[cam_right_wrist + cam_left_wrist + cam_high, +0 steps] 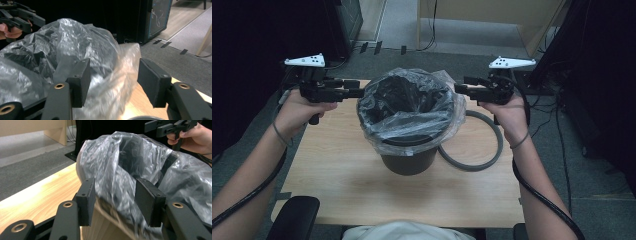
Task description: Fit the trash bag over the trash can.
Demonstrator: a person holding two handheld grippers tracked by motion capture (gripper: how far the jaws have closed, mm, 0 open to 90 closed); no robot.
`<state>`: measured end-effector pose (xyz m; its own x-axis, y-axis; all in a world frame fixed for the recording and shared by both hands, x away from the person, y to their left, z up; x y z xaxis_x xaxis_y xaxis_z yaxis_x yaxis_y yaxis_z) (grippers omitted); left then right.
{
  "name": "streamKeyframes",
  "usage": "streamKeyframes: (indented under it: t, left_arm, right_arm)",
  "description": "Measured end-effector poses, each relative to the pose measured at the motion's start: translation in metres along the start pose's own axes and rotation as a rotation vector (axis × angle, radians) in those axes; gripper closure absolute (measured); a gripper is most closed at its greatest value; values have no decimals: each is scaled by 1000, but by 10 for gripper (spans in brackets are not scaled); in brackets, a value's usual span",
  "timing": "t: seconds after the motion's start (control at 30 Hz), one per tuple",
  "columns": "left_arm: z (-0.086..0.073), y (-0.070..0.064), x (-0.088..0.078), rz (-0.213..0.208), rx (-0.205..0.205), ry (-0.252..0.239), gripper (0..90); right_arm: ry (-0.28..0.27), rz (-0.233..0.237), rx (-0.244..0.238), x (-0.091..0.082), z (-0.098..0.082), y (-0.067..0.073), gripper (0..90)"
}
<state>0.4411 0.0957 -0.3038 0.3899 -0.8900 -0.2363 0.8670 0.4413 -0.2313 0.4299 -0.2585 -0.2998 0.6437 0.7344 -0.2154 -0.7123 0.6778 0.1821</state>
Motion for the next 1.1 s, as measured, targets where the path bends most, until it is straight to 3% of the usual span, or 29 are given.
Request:
streamKeyframes:
  t: [0.13,0.27,0.37,0.5,0.7,0.73,0.8,0.83,0.9,0.93,1.1]
  left_arm:
    - [3,3,12,-4,2,18,529]
    - [5,7,18,-7,-6,17,621]
    - [6,10,24,-12,-21,5,635]
    - [9,13,32,5,1,10,632]
    - [11,17,39,25,23,14,620]
    - [11,18,40,26,24,11,620]
    - [11,21,41,46,30,10,617]
    - [8,25,45,72,43,42,597]
    - [5,25,46,69,44,54,592]
    - [0,26,49,63,39,65,587]
    - [-2,29,49,51,14,55,525]
  right_arm:
    - [26,28,-16,15,1,6,540]
    - [38,40,-37,30,3,9,613]
    - [51,50,-33,38,2,10,592]
    - [96,50,-43,55,-3,9,559]
    - [121,51,-35,63,-6,5,556]
    - [145,51,-30,65,-10,3,560]
    - [162,52,-32,66,-13,3,558]
    - [192,49,-39,69,-20,1,539]
    - [197,49,-37,70,-22,1,531]
    - [193,46,-19,71,-23,-1,484]
    - [182,38,-12,68,-22,-2,386]
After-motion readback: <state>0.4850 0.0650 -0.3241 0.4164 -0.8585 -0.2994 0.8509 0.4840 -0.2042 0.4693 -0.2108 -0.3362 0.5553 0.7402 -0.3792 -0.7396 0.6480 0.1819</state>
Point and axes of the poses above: each handheld gripper's, and its own axes: x roughly forward along the jaws, z roughly out of its top, y roughly to its left, the point moved 7 cm from there along x, roughly forward along the jaws, and after that the axes turned 10 degrees about -y, right-handed, at the moved point
